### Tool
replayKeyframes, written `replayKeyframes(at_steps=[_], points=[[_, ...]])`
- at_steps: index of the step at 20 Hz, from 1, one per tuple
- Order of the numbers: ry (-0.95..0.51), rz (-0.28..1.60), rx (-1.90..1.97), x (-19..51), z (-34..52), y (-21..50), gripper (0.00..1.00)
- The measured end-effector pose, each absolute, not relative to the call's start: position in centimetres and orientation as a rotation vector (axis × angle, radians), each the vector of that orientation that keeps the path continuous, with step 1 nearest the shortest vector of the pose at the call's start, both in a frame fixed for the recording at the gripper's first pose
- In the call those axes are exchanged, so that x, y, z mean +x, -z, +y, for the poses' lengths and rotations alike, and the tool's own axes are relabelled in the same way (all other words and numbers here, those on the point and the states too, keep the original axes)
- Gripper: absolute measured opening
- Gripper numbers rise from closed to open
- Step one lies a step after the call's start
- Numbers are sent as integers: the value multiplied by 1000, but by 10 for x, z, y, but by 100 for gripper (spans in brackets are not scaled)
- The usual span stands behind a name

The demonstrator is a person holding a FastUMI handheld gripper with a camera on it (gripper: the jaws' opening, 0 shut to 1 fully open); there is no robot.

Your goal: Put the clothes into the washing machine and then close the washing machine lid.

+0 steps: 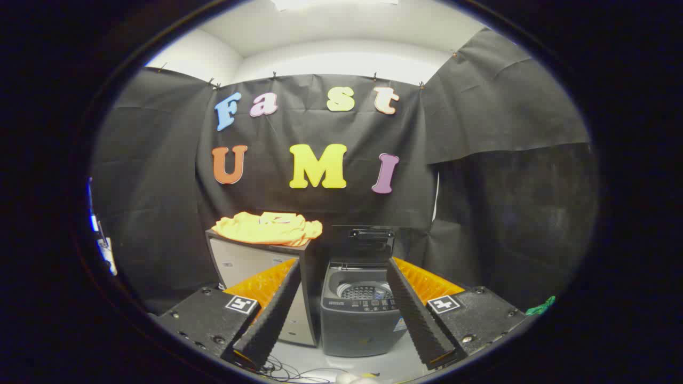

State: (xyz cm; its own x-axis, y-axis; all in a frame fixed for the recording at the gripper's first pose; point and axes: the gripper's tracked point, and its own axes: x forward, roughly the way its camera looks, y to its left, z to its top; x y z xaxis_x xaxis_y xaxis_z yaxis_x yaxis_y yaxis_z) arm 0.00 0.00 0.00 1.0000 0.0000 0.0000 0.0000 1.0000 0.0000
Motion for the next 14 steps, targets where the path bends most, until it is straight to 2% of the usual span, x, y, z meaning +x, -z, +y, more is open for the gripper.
replayKeyframes(at_steps=[14], points=[[29,19,21,6,4,-1,100]])
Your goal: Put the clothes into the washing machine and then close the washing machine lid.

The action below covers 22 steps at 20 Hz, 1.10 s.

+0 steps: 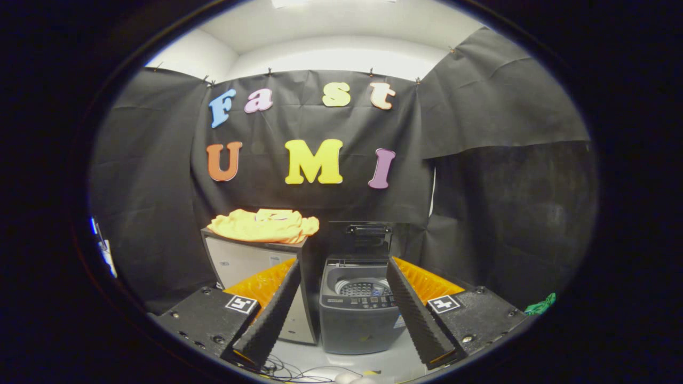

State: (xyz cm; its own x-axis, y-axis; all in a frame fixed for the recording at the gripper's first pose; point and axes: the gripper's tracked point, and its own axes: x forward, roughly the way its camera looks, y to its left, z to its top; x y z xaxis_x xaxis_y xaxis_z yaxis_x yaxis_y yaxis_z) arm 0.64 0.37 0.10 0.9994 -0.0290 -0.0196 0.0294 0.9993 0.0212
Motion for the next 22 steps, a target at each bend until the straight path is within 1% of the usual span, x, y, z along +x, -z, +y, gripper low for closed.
replayKeyframes(at_steps=[9,14,18,22], points=[[48,44,19,4,15,-1,100],[53,24,2,12,32,-31,100],[46,22,29,37,56,-66,100],[31,40,32,87,94,-104,100]])
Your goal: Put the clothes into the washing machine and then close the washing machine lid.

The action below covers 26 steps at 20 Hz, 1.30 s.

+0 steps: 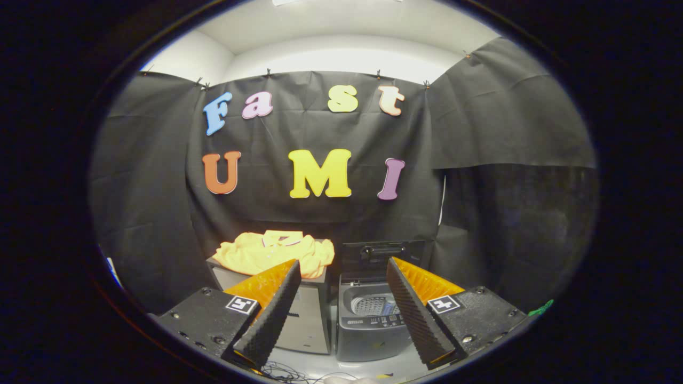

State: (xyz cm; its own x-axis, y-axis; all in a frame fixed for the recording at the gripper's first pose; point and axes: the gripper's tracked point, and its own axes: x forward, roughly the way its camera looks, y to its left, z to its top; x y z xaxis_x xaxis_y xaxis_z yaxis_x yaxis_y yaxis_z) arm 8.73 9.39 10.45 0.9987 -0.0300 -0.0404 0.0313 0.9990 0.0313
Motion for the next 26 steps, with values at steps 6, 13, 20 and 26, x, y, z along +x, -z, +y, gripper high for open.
replayKeyframes(at_steps=[6,13,20,26], points=[[-53,92,49,191,175,-144,100],[-108,306,24,328,257,-102,100],[-72,565,16,424,288,-5,100],[-6,667,-4,445,290,33,100]])
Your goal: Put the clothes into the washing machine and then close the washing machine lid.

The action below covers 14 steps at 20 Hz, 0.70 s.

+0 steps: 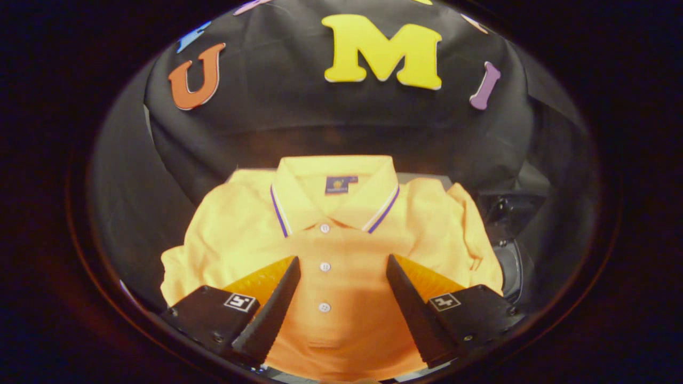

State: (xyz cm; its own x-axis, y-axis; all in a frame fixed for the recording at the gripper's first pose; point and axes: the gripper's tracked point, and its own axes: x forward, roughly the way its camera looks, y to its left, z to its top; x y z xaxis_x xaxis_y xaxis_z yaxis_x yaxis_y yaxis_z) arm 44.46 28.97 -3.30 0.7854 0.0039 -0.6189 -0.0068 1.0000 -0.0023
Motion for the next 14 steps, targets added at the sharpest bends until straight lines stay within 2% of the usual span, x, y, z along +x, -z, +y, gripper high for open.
replayKeyframes(at_steps=[3,6,7,9,10,11,14], points=[[1,681,16,445,290,36,99],[-19,690,-4,449,287,36,87],[-27,681,-20,449,286,35,80],[-18,666,-57,451,281,36,48],[-16,657,-82,455,278,33,37],[-23,651,-109,455,277,34,18],[-49,653,-180,455,277,32,8]])
